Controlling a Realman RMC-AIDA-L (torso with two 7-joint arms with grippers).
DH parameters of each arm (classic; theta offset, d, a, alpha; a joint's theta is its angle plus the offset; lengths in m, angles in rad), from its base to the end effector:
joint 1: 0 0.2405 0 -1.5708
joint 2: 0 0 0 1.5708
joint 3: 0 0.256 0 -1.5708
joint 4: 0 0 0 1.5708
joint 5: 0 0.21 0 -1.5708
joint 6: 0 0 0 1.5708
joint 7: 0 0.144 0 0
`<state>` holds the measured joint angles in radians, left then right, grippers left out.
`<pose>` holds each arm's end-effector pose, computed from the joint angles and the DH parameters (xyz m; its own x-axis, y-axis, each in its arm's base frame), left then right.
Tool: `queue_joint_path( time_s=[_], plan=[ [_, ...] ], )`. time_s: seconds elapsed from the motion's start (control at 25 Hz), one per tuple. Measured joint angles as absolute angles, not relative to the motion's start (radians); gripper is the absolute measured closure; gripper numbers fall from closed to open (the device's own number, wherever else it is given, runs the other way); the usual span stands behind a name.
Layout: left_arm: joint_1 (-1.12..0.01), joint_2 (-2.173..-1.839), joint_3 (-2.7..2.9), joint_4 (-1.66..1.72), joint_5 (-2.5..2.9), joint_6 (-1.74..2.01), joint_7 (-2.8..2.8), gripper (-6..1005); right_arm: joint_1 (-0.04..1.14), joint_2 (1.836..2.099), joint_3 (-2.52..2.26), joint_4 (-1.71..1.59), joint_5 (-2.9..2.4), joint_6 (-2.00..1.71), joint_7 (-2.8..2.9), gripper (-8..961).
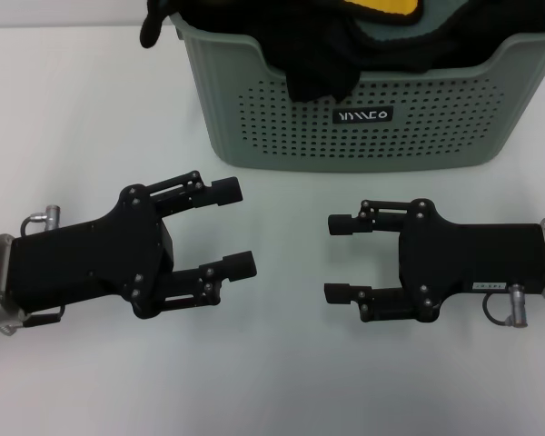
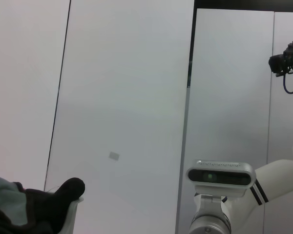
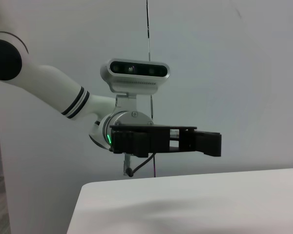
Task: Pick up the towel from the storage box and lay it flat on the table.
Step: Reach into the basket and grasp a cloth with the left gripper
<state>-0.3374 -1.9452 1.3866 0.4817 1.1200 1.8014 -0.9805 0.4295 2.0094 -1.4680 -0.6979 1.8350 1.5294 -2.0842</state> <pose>-0.2516 0.2546 0.0076 0.6080 0.0719 0.7907 0.1867 -0.9809 -0.0543 0.2050 0.2929 -0.0377 0.7931 0.0224 -0.6087 -0.0298 -0.9967 -0.0755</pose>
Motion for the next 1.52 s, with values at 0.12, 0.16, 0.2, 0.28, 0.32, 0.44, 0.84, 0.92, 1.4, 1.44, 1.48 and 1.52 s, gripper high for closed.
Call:
queue_joint_path(
  time_s=[0.12, 0.16, 0.2, 0.28, 0.32, 0.44, 0.84, 0.92, 1.4, 1.44, 1.48, 1.52],
  plan=[
    [-0.338, -1.945, 1.387, 0.478, 1.120, 1.801, -0.982, 249, 0.430, 2.009, -1.468, -0.698, 1.835, 1.521, -2.086, 243],
    [-0.339, -1.945, 1.387, 0.478, 1.120, 1.801, -0.983, 251, 0.430, 2.009, -1.468, -0.697, 1.835, 1.518, -2.086, 243],
    [-0.340, -1.945, 1.387, 0.477, 1.120, 1.801, -0.983, 253, 0.430, 2.009, -1.468, -0.696, 1.835, 1.514, -2.086, 243],
    [-0.344, -1.945, 1.387, 0.476, 1.120, 1.801, -0.984, 258, 0.430, 2.009, -1.469, -0.694, 1.834, 1.513, -2.086, 243],
    [-0.345, -1.945, 1.387, 0.476, 1.121, 1.801, -0.984, 260, 0.430, 2.009, -1.469, -0.693, 1.834, 1.513, -2.086, 244],
    [-0.347, -1.945, 1.387, 0.475, 1.123, 1.799, -0.982, 266, 0.430, 2.010, -1.470, -0.687, 1.834, 1.512, -2.086, 244],
    [-0.402, -2.027, 1.136, 0.470, 1.129, 1.678, -0.982, 287, 0.440, 2.014, -1.488, -0.632, 1.843, 1.484, -2.097, 244],
    [-0.443, -2.052, 1.074, 0.483, 1.129, 1.605, -0.986, 291, 0.443, 2.016, -1.502, -0.621, 1.844, 1.471, -2.102, 244],
    [-0.562, -2.092, 1.034, 0.671, 1.063, 1.190, -0.948, 316, 0.446, 2.019, -1.560, -0.573, 1.905, 1.431, -2.141, 243],
    [-0.571, -2.093, 1.036, 0.662, 1.064, 1.178, -0.925, 319, 0.446, 2.019, -1.560, -0.572, 1.907, 1.431, -2.142, 243],
    [-0.577, -2.093, 1.036, 0.655, 1.064, 1.172, -0.912, 321, 0.447, 2.019, -1.561, -0.572, 1.910, 1.432, -2.143, 243],
    [-0.584, -2.093, 1.036, 0.643, 1.065, 1.156, -0.888, 323, 0.448, 2.019, -1.561, -0.572, 1.911, 1.432, -2.144, 243]
  ],
)
